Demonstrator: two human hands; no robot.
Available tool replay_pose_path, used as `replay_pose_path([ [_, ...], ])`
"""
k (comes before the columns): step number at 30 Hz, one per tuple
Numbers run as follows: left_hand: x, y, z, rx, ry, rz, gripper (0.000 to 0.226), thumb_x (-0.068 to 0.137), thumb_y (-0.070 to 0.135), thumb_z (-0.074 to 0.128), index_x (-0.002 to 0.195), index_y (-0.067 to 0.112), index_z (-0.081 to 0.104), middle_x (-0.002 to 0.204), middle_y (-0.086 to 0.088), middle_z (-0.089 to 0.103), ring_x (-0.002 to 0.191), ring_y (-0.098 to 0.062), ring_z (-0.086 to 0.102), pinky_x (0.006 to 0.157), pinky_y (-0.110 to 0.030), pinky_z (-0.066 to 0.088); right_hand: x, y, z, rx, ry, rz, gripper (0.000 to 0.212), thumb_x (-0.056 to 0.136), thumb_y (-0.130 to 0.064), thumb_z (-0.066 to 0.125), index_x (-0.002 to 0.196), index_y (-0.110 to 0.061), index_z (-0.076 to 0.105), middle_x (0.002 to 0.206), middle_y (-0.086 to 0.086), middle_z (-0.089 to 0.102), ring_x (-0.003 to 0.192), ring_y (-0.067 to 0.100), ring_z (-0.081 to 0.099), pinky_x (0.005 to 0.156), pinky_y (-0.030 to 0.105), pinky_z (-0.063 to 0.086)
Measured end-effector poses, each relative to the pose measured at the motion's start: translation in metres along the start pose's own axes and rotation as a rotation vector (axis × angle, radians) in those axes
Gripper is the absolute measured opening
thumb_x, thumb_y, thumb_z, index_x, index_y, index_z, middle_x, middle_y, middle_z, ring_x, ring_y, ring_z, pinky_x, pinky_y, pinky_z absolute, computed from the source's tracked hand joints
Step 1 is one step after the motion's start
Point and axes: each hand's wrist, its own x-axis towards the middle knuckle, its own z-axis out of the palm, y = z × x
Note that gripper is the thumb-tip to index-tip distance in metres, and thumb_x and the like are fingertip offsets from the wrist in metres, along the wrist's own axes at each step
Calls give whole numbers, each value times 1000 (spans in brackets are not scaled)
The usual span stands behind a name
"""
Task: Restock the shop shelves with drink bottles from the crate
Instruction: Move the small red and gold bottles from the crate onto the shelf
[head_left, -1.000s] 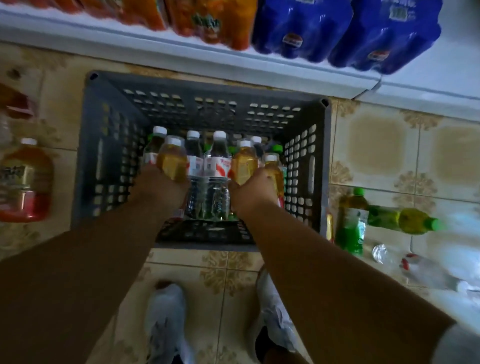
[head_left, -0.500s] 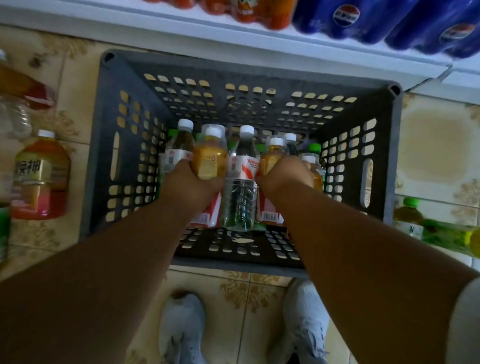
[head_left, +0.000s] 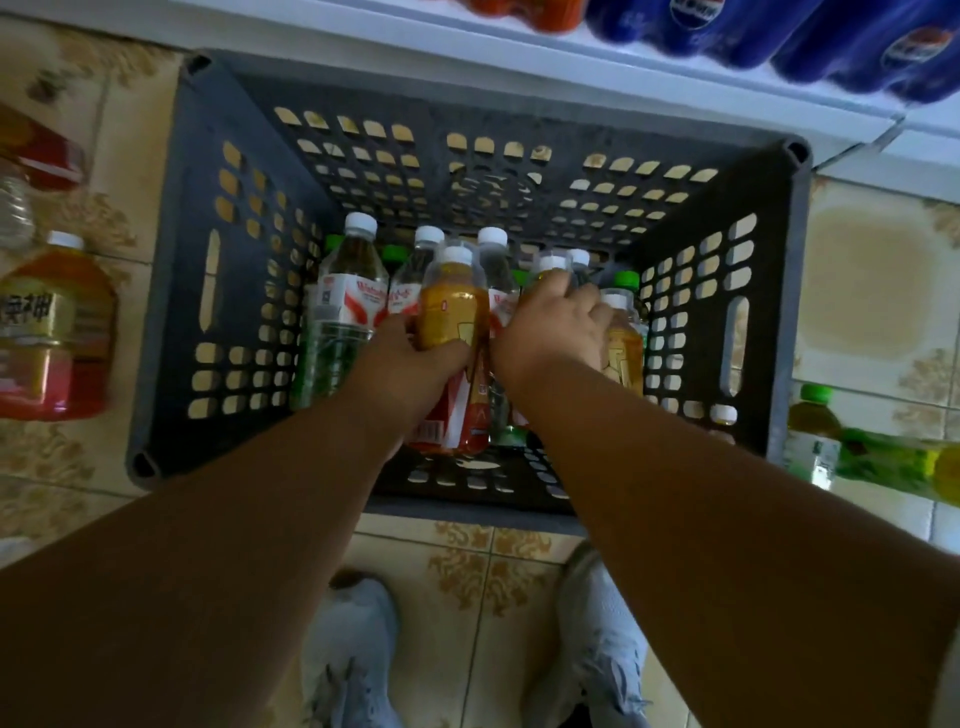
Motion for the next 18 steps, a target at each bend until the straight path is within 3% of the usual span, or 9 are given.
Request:
replay_pose_path([
  [3,0,0,-10,-97,-40,-78,43,89,38,67,129,33,53,108,-1,71,95,-26,70,81,-47,58,15,8,1,-85,-9,14,78,97,-37,55,155,-6,14,154,23,36,143,41,30,114,46,31],
  [5,2,-4,-18,-149,-57,-106,31,89,39,67,118,35,58,99,-1,76,90,-26,73,73,-43,59,27,7,-1,-77,-47,28,85,94,-39,61,156,-4,14,153,23,39,144,41,30,113,47,33],
  [7,3,-6,-23,-237,-69,-143,21,87,39,68,107,36,60,87,1,79,82,-26,76,66,-40,59,38,5,-7,-37,-104,20,79,89,-47,66,149,-6,35,144,20,49,136,40,40,105,47,39],
  [9,-1,-4,-25,-304,-94,-169,23,86,39,68,107,33,61,83,1,79,78,-26,78,66,-41,60,43,8,-14,30,-145,21,66,80,-56,73,126,-11,57,125,13,59,118,34,52,94,44,46],
  [12,-14,5,-28,-339,-142,-174,29,86,41,66,111,27,61,86,-2,80,78,-26,78,68,-43,61,34,16,-23,223,-144,27,55,75,-56,78,106,-14,63,105,8,63,94,24,60,73,36,53],
  [14,-30,17,-32,-355,-158,-157,37,85,46,68,115,24,62,91,-5,80,82,-28,78,67,-44,62,16,13,-27,233,-170,-16,63,82,-53,74,123,-8,58,124,15,60,108,29,61,84,43,58],
  [16,-50,30,-38,-351,-154,-103,44,86,51,71,118,23,63,94,-7,80,83,-28,78,63,-44,62,-7,11,-36,232,-140,-53,80,90,-49,68,147,-1,37,151,19,38,136,37,43,107,49,48],
  [18,-74,46,-46,-326,-149,-38,51,85,53,73,122,20,62,97,-8,80,85,-29,78,65,-44,62,-32,17,-52,369,-78,-65,81,90,-40,70,149,-3,29,150,18,37,134,36,46,108,47,46],
])
